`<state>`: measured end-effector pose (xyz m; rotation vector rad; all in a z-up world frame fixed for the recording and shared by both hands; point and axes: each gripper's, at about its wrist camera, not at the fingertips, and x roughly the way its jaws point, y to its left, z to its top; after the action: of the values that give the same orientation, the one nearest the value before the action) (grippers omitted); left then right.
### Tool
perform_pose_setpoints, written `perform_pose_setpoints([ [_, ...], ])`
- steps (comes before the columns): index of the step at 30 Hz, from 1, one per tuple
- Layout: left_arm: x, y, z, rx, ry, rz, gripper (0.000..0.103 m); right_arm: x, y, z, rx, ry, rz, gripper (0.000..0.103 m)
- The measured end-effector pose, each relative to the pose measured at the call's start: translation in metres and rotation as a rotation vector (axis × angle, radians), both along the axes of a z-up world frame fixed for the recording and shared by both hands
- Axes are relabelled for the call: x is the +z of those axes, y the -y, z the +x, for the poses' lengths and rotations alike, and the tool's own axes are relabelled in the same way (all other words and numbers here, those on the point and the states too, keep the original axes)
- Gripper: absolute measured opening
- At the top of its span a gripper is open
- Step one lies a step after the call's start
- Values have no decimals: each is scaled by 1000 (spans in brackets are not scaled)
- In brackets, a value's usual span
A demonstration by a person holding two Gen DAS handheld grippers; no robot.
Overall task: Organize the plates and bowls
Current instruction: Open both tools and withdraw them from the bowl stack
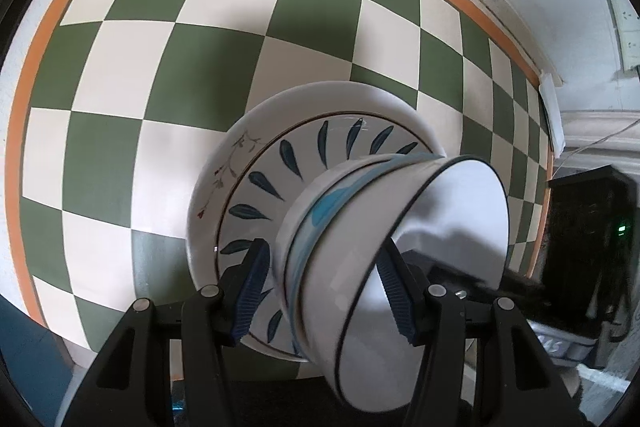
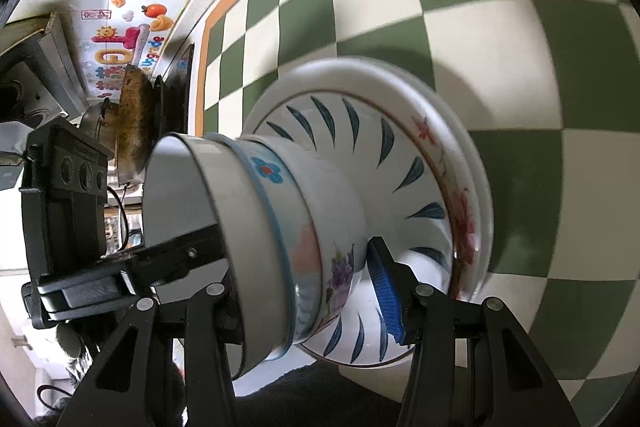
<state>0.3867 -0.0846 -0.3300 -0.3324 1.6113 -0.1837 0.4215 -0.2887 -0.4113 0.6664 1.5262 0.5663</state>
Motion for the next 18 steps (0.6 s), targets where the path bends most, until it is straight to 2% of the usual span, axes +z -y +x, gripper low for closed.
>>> perform_pose_setpoints([
  [5, 17, -7, -8, -28, 68, 65, 53, 27, 5, -2, -29, 65, -92, 52],
  [11, 51, -16, -25, -96, 196, 166, 54, 68, 5, -23, -83, 156, -225, 53],
  [14, 70, -20, -37, -130, 259, 187, 56, 91, 0, -42, -112, 210, -289, 61],
  [15, 76, -21, -40, -139, 278, 199, 62, 99, -2, -49, -123, 230, -307, 67],
  [16, 85, -22, -46, -149, 311, 217, 72, 105, -4, -55, -132, 248, -324, 75],
  [18, 98, -24, -55, -159, 358, 246, 90, 121, -9, -69, -153, 289, -368, 85],
])
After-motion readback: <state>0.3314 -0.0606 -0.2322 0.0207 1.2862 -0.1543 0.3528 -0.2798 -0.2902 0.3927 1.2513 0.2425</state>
